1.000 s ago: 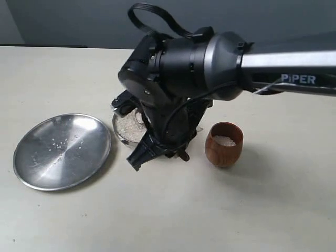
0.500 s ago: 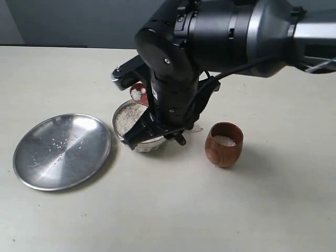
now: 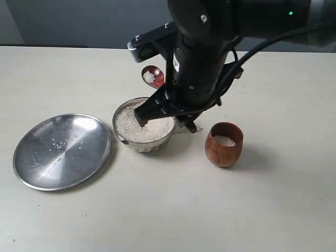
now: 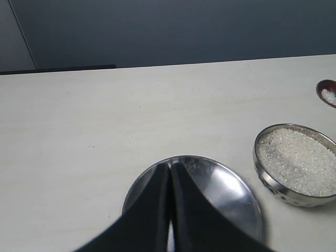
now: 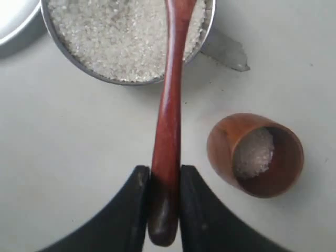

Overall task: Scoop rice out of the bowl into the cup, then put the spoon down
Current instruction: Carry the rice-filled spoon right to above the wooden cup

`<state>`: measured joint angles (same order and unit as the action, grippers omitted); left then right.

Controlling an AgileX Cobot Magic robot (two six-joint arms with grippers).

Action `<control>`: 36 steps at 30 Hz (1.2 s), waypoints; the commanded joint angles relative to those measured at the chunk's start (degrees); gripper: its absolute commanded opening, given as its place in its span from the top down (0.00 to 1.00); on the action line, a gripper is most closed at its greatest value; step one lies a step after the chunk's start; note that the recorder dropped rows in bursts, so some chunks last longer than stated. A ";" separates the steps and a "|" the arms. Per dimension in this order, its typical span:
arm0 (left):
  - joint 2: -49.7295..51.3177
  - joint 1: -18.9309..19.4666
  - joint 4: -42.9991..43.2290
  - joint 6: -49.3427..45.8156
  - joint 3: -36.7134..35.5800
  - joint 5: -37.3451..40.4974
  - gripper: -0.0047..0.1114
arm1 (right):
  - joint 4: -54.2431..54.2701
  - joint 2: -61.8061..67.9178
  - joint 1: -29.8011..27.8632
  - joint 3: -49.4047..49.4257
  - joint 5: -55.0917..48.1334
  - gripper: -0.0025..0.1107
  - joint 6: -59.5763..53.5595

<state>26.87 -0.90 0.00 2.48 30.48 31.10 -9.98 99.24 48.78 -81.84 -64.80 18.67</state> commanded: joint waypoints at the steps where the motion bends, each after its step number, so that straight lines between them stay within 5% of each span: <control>1: 0.20 -0.40 -0.32 0.02 0.29 -0.27 0.96 | 0.21 -2.62 -1.92 -0.17 -3.61 0.98 -2.24; 8: 0.20 -0.40 -0.32 0.02 0.29 -0.27 0.96 | 0.21 -5.97 -5.35 2.43 -5.16 0.98 -4.59; 24: 0.20 -0.40 -0.32 0.02 0.29 -0.27 0.96 | -5.62 -18.71 -8.80 25.39 -3.69 0.98 -5.96; 36: 0.20 -0.40 -0.32 0.02 0.29 -0.27 0.96 | -10.82 -19.65 -8.80 27.62 -4.64 0.98 -9.71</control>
<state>26.87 -0.90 0.00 2.48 30.48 31.10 -19.36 80.11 40.31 -54.46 -69.21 10.28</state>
